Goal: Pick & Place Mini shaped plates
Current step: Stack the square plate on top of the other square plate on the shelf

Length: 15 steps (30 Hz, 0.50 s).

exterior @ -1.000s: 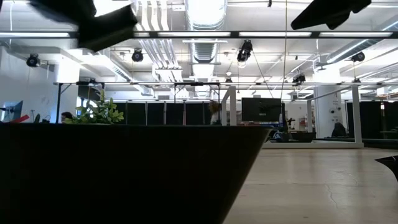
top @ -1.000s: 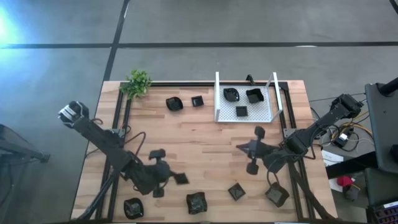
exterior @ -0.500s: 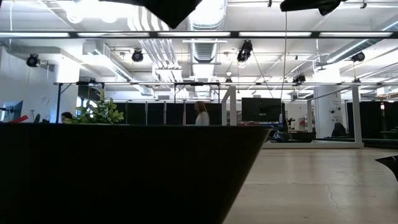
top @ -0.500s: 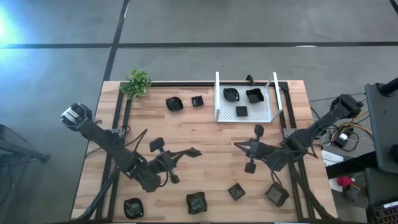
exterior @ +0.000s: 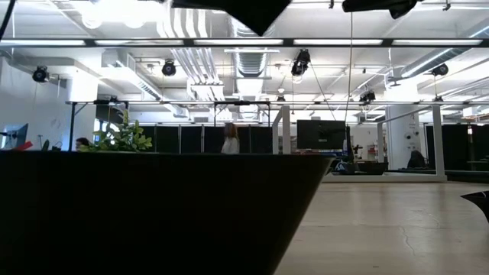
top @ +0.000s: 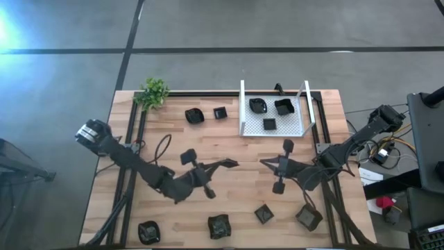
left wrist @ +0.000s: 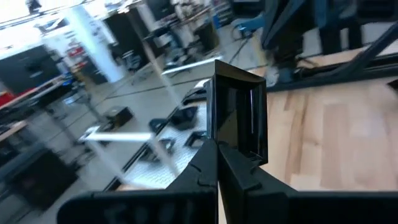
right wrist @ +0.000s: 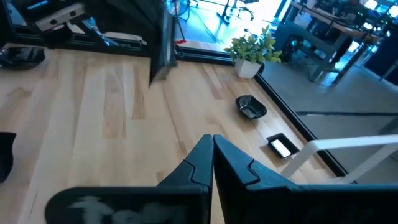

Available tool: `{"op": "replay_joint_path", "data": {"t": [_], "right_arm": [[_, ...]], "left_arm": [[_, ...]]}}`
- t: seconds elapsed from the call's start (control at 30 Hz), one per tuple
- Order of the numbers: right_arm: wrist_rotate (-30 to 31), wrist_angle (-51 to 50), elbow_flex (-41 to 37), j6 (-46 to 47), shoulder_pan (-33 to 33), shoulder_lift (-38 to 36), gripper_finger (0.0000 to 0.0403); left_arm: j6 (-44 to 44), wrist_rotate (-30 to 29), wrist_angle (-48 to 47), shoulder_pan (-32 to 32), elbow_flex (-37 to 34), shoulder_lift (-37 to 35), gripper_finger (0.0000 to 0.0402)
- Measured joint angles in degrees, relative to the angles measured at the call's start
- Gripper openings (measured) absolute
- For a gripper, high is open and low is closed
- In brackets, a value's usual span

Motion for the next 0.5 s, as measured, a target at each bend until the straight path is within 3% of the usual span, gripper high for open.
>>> {"op": "replay_joint_path", "data": {"t": [0.17,0.5], "right_arm": [[-1.43,1.45,-0.02,-1.01,-0.16,1.59,0.0008],[0.32,9.13,-0.02,-9.31,-0.40,5.58,0.0009]], "left_arm": [[3.83,9.92,4.39,3.21,0.00,0.96,0.0000],[3.88,12.27,4.21,3.88,0.00,0.96,0.0000]]}}
